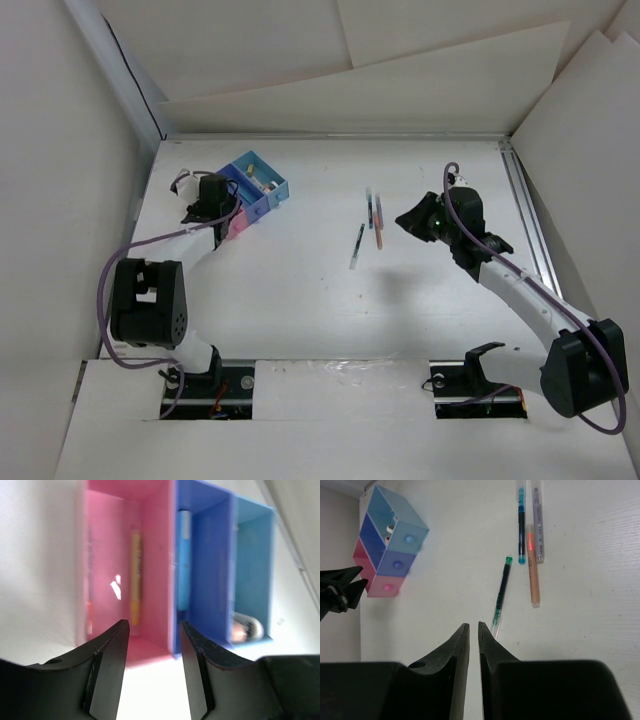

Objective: Sort the stationery into containers
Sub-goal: Place the pen in the storage box, then pick up the pen from the center of the board, then place the pen in the storage box, then pick up the pen from the center of the board.

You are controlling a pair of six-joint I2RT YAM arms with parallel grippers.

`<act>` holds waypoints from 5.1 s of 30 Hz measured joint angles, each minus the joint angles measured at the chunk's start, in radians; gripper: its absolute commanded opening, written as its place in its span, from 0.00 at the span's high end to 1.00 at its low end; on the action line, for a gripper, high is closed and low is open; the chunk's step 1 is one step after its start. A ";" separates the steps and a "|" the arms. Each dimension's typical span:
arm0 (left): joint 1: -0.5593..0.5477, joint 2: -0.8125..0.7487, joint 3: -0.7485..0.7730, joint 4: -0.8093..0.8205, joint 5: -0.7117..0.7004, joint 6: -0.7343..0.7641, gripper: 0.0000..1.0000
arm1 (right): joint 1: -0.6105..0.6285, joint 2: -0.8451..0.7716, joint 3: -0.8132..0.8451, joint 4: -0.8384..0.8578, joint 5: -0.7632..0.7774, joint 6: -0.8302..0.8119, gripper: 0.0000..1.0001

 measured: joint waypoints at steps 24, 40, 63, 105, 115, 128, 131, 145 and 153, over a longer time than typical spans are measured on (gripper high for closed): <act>-0.832 0.437 0.372 -0.053 0.053 0.479 0.58 | 0.000 -0.006 0.000 0.000 0.027 -0.002 0.73; -0.803 0.333 0.246 -0.029 -0.026 0.472 0.62 | 0.000 -0.015 0.000 0.000 0.027 -0.002 0.73; -0.756 0.384 0.254 -0.028 -0.101 0.499 0.91 | 0.000 -0.015 0.000 0.000 0.027 -0.002 0.73; 0.056 0.000 0.056 -0.001 0.096 -0.034 0.91 | 0.012 -0.015 0.000 0.000 0.015 -0.002 0.73; 0.056 0.015 0.070 -0.039 0.021 -0.049 0.60 | 0.012 -0.015 0.000 0.000 0.015 -0.002 0.73; -0.333 -0.079 0.097 0.082 -0.005 0.092 0.75 | 0.012 -0.019 0.000 -0.002 0.043 -0.003 1.00; -0.513 0.058 0.279 0.059 -0.021 0.152 0.77 | 0.012 -0.045 -0.001 -0.001 0.080 -0.002 1.00; -0.701 0.694 0.895 -0.234 -0.069 0.291 0.76 | -0.021 -0.093 -0.018 -0.002 0.130 0.010 0.77; -0.698 0.726 0.912 -0.277 -0.063 0.302 0.76 | -0.023 -0.093 -0.018 -0.001 0.127 0.010 0.77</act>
